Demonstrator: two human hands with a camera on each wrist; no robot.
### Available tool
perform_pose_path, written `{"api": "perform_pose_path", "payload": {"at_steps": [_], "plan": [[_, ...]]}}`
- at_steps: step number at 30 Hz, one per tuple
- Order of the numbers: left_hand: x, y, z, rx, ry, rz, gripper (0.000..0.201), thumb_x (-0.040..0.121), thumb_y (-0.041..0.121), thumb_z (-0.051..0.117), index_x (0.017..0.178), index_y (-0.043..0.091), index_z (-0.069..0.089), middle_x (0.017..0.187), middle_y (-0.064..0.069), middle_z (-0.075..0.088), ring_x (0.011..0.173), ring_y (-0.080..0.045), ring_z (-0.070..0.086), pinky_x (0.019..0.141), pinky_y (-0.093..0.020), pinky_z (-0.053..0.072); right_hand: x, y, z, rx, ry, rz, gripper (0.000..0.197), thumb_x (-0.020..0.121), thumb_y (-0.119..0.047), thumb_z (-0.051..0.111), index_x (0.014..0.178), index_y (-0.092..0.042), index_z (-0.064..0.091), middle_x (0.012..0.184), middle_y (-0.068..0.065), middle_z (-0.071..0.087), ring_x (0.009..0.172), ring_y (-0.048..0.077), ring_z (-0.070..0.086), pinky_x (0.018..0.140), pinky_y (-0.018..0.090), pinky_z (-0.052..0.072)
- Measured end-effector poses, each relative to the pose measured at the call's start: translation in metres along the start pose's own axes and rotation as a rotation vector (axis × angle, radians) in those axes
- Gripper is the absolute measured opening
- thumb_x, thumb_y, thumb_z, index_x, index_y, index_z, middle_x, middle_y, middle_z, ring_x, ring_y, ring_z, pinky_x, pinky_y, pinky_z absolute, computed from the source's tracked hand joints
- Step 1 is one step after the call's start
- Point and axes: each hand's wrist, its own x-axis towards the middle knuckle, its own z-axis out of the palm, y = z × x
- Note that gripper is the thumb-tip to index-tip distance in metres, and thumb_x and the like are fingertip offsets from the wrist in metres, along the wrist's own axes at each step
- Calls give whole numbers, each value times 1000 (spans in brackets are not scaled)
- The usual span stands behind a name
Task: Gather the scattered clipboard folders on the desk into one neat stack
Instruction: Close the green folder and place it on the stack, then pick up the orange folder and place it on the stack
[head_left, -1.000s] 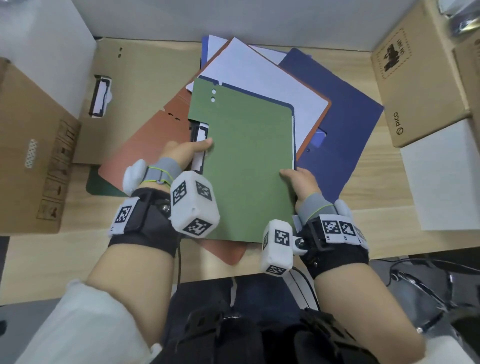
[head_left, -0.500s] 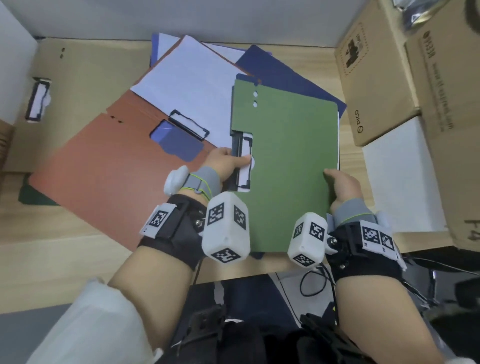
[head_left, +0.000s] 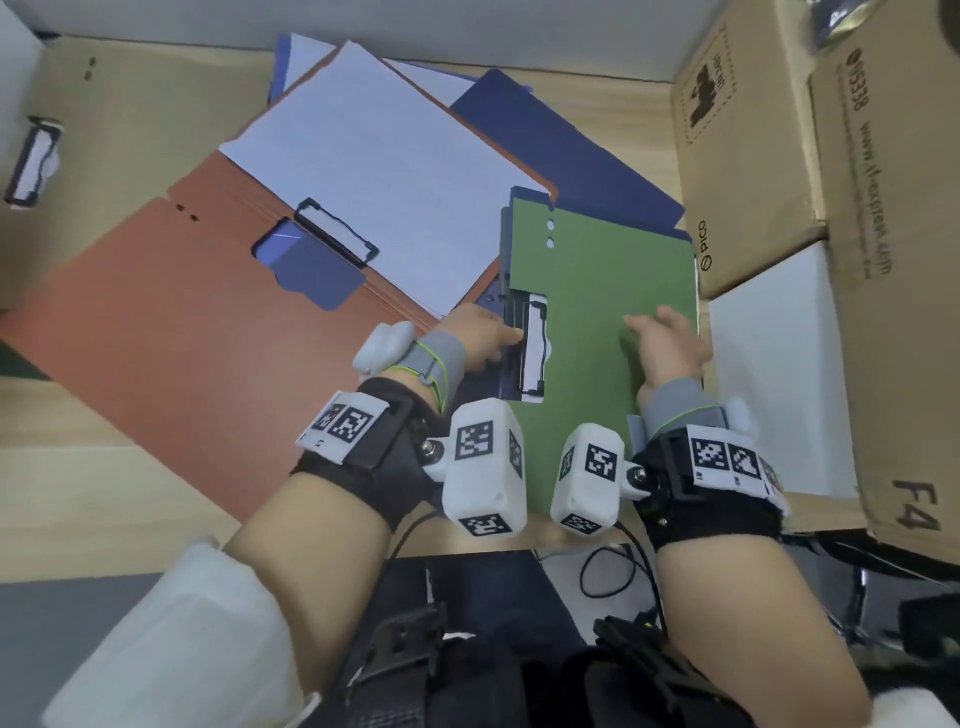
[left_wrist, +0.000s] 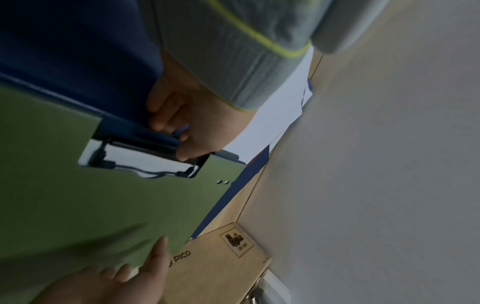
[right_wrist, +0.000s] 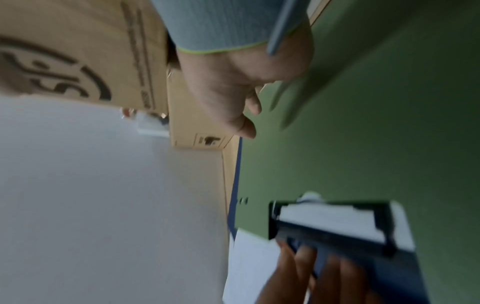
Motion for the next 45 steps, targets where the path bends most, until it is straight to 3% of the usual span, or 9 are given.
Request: {"api": "perform_pose_path", "payload": {"at_steps": [2, 5, 9, 12, 17, 22, 31, 36, 45], "plan": [[-6, 0, -10, -105, 27, 41, 8, 90, 11, 55, 84, 12, 59, 71, -3, 50, 62, -14, 48, 55, -22, 38, -11, -14, 18, -6, -90, -101, 49, 82, -23, 60, 130, -24, 51, 144, 9, 32, 133, 29, 36, 113, 41, 32], [-16, -4, -43, -292, 229, 151, 26, 89, 1, 53, 114, 4, 60, 78, 0, 55, 67, -11, 53, 50, -9, 44, -34, -32, 48, -79, -230, -264, 43, 82, -21, 61, 124, -21, 55, 140, 8, 34, 130, 24, 39, 113, 36, 31], [-31, -33, -108, -344, 610, 153, 39, 88, 3, 52, 128, 2, 51, 115, -7, 55, 99, -16, 50, 81, -23, 42, -77, -44, 96, -173, -470, -532, 38, 80, -12, 65, 118, -13, 59, 122, 5, 38, 117, 20, 44, 112, 34, 32], [-38, -65, -147, -355, 803, -21, 61, 75, 17, 63, 132, 9, 42, 138, -14, 45, 118, -26, 48, 99, -32, 38, -102, -40, 125, -295, -591, -667, 39, 78, -12, 68, 117, -15, 61, 132, 9, 44, 126, 19, 41, 114, 27, 25], [-64, -106, -162, -178, 1050, -353, 80, 72, 24, 65, 142, 17, 26, 158, -13, 4, 146, -34, 5, 119, -41, 10, -122, -25, 157, -442, -821, -624, 44, 74, -10, 73, 117, -15, 63, 133, 6, 54, 127, 20, 47, 110, 32, 34], [-76, -128, -165, -208, 965, -433, 92, 70, 31, 66, 145, 16, 15, 157, -12, 5, 142, -37, 16, 116, -41, 21, -122, -12, 171, -449, -749, -601, 47, 71, -15, 75, 116, -21, 64, 133, 4, 52, 130, 21, 42, 114, 39, 30], [-96, -106, -204, -527, 950, -209, 91, 74, 28, 67, 145, 18, 11, 147, -12, 23, 133, -33, 32, 111, -40, 30, -134, -7, 171, -575, -854, -664, 65, 64, -18, 83, 124, -29, 58, 153, 0, 24, 144, 24, 19, 119, 44, 18], [-123, -62, -222, -547, 896, -32, 84, 82, 28, 62, 146, 19, 10, 148, -11, 23, 131, -29, 35, 98, -32, 31, -150, -17, 156, -821, -1156, -816, 102, 62, -23, 85, 143, -42, 26, 161, -5, -6, 148, 25, -14, 118, 57, -3], [-143, -27, -219, -764, 766, 277, 93, 76, 23, 65, 146, 22, 3, 135, -6, 41, 118, -23, 48, 104, -39, 38, -150, -32, 140, -816, -1276, -808, 129, 60, -11, 85, 147, -42, -5, 159, -6, -20, 148, 14, -13, 121, 46, 8]]}}
